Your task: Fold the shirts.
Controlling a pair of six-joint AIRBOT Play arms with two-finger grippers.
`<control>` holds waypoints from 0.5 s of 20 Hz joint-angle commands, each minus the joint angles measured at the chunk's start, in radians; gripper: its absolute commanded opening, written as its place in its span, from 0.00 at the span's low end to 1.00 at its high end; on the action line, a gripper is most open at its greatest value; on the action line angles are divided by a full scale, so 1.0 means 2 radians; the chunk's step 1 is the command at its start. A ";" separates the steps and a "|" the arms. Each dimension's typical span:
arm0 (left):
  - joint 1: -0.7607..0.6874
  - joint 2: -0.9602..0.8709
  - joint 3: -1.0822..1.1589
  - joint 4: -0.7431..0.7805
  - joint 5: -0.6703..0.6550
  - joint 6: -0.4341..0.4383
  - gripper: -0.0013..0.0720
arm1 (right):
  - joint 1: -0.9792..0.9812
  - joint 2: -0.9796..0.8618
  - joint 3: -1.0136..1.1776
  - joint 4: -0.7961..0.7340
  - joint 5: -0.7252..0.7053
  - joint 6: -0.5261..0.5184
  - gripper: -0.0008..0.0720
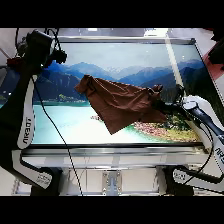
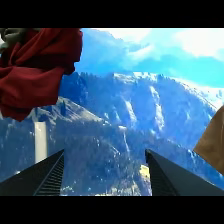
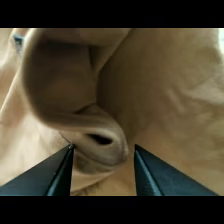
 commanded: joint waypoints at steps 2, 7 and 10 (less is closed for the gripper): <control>0.002 0.001 0.000 -0.008 -0.005 0.000 0.75 | 0.025 -0.031 -0.016 0.147 -0.041 -0.114 0.62; 0.004 0.001 0.000 -0.008 -0.021 0.004 0.75 | 0.029 -0.043 0.002 0.230 -0.054 -0.198 0.26; 0.018 0.000 -0.010 -0.037 -0.020 -0.001 0.75 | 0.029 -0.039 0.041 0.224 0.008 -0.198 0.05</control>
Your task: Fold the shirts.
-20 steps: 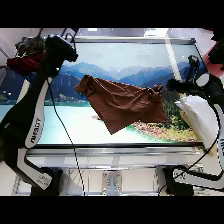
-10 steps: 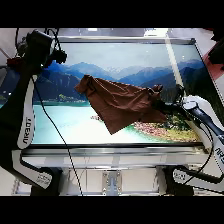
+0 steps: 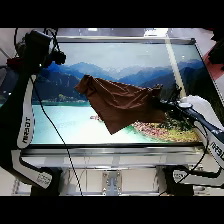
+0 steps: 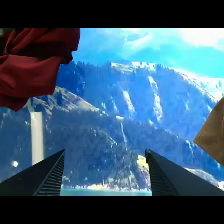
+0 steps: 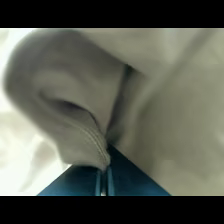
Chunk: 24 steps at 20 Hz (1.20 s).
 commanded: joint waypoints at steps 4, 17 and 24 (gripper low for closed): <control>0.046 0.000 -0.072 -0.188 0.014 -0.003 0.66 | 0.002 0.041 0.076 -0.027 0.109 0.008 0.05; 0.084 -0.010 -0.242 -0.397 0.164 -0.282 0.72 | 0.002 0.139 0.122 -0.369 0.141 0.255 0.05; 0.094 -0.034 -0.276 -0.514 0.140 -0.329 0.71 | 0.002 0.139 0.122 -0.359 0.130 0.251 0.05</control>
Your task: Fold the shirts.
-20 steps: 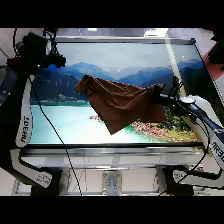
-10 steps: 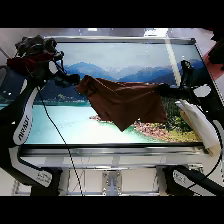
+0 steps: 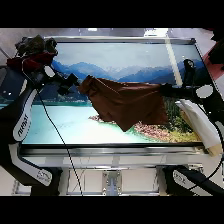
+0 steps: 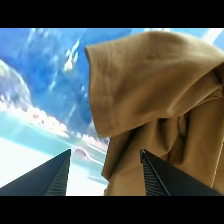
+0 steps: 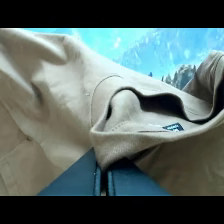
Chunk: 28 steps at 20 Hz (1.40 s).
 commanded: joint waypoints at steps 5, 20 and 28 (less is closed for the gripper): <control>0.002 -0.017 -0.057 -0.104 0.072 0.002 0.71 | 0.001 0.001 0.001 0.003 -0.008 0.001 0.05; 0.003 -0.047 -0.058 -0.273 0.171 0.114 0.03 | 0.000 0.001 0.001 0.010 -0.008 0.002 0.05; 0.062 0.144 -0.058 -0.924 0.032 0.754 0.03 | 0.000 0.107 0.106 -0.021 0.012 0.027 0.05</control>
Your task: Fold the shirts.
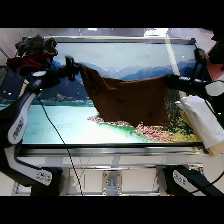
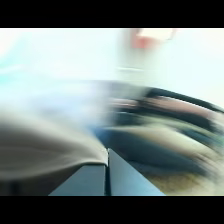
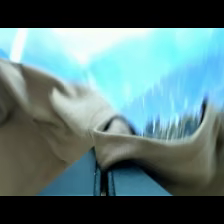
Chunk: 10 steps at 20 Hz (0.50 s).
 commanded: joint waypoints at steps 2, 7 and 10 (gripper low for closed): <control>0.056 0.170 0.001 -0.206 -0.079 0.245 0.03 | 0.000 0.101 0.093 -0.074 0.039 0.069 0.05; 0.087 0.393 0.048 0.109 0.077 0.210 0.03 | 0.000 0.222 0.204 -0.166 0.090 0.141 0.05; 0.087 0.447 0.129 0.340 0.075 0.093 0.03 | 0.000 0.255 0.270 -0.166 0.112 0.141 0.05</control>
